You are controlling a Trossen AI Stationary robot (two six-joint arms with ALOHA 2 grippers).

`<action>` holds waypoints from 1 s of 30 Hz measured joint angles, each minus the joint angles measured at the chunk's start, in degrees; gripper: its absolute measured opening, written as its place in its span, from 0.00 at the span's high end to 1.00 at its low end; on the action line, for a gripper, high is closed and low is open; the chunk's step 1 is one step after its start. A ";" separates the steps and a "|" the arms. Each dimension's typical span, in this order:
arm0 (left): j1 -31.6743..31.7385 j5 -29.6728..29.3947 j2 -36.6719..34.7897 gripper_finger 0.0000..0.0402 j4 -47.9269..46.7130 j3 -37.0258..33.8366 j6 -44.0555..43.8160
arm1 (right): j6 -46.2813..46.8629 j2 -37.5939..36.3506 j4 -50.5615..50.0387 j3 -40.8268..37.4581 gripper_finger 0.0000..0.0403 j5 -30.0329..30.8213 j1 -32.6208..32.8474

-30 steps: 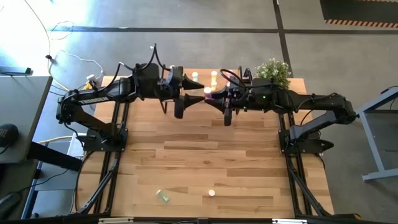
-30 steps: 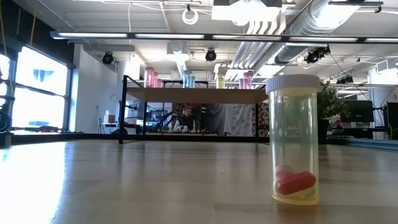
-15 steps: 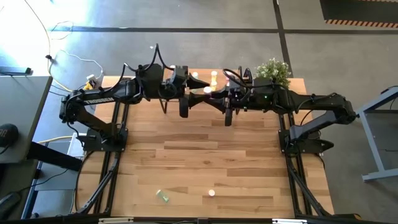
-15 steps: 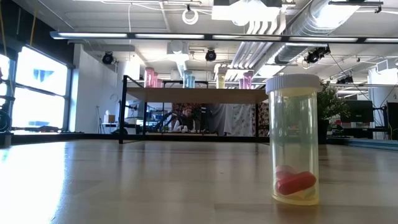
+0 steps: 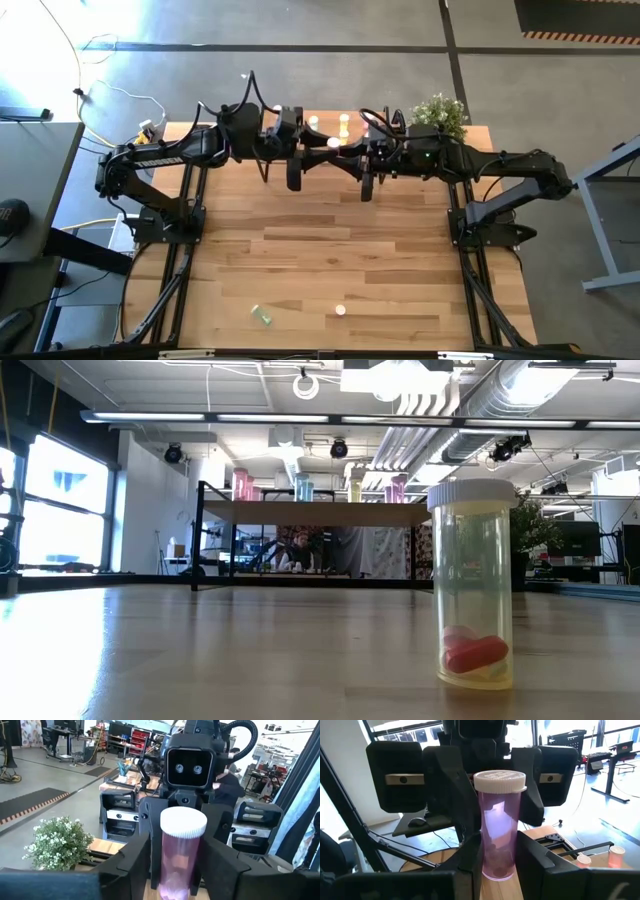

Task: Pick and place medicine bottles onto shelf by color
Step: Put the purple pill bottle on the shelf aligned with the other purple pill bottle

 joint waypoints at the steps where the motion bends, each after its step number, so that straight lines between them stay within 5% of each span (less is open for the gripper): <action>1: -0.01 0.00 0.00 0.64 -0.14 0.00 0.00 | 0.00 0.00 0.07 0.00 0.81 0.01 0.00; 30: -0.02 -0.17 -0.04 0.79 -1.05 0.02 1.09 | 0.17 0.00 1.12 0.00 0.81 -0.83 0.00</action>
